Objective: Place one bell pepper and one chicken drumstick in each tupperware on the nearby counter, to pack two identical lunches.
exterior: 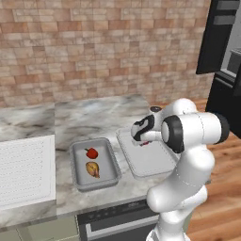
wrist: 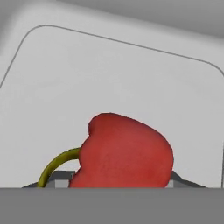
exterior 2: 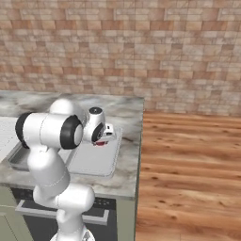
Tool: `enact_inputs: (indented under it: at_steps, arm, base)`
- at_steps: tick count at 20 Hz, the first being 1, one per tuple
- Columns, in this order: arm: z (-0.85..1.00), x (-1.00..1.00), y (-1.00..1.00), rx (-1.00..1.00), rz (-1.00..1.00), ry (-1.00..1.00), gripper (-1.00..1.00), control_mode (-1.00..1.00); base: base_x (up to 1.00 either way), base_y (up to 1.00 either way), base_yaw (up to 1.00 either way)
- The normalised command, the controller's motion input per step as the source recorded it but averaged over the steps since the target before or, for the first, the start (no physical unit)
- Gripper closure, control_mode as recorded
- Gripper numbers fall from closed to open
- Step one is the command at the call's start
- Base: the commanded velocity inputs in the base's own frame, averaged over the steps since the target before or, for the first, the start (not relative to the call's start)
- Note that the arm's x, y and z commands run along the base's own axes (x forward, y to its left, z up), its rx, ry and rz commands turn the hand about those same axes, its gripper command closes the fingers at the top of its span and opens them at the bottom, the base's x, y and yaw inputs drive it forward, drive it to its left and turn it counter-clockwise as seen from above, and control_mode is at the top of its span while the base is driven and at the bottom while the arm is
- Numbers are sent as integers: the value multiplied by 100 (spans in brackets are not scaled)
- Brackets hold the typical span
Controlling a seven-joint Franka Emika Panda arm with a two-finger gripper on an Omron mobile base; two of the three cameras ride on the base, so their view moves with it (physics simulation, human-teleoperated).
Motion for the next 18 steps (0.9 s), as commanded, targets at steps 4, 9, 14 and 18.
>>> enact_inputs:
  at_steps: [4,9,14,18]
  arm:
    - [-9,10,5,0,0,0,-100,-100]
    - [-2,-3,15,0,0,0,-100,-100]
    - [75,-84,-19,0,0,-2,-100,-100]
    - [100,-100,-47,0,0,-2,-100,-100]
  base:
    - [0,0,0]
    - [0,0,0]
    - [0,0,0]
    - [0,0,0]
